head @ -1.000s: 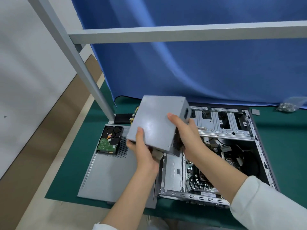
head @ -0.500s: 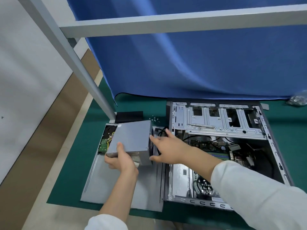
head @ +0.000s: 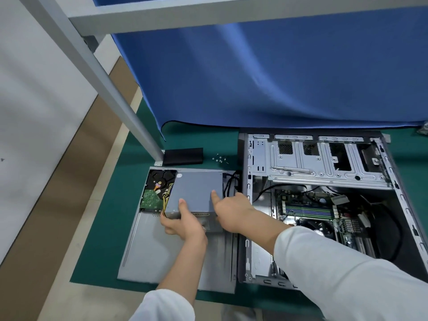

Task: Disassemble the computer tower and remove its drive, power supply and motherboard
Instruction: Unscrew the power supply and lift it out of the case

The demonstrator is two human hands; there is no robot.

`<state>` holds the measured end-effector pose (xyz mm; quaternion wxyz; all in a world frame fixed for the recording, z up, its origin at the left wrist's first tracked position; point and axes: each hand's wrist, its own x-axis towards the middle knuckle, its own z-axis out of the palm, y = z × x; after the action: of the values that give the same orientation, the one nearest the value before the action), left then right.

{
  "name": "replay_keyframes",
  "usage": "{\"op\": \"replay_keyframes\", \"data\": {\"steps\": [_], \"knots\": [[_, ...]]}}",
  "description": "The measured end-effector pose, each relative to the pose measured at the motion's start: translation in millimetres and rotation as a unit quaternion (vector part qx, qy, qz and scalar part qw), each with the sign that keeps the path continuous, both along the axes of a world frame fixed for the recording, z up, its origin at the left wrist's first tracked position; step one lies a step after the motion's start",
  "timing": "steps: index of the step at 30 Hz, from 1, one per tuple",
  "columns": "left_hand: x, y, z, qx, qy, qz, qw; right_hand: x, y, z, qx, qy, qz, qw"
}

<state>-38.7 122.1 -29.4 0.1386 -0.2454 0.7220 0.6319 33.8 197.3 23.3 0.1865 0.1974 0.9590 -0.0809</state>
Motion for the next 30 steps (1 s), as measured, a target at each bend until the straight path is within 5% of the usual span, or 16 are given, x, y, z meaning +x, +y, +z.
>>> {"op": "replay_keyframes", "data": {"steps": [9, 16, 30], "knots": [[-4, 3, -8, 0.014, -0.035, 0.004, 0.999, -11, -5, 3, 0.000, -0.060, -0.051, 0.997], [-18, 7, -23, -0.009, -0.048, -0.021, 0.999, -28, -8, -15, -0.231, -0.058, -0.210, 0.948], [-54, -7, -17, -0.092, -0.048, -0.112, 0.988, -28, -4, -24, -0.240, -0.019, -0.189, 0.952]]}}
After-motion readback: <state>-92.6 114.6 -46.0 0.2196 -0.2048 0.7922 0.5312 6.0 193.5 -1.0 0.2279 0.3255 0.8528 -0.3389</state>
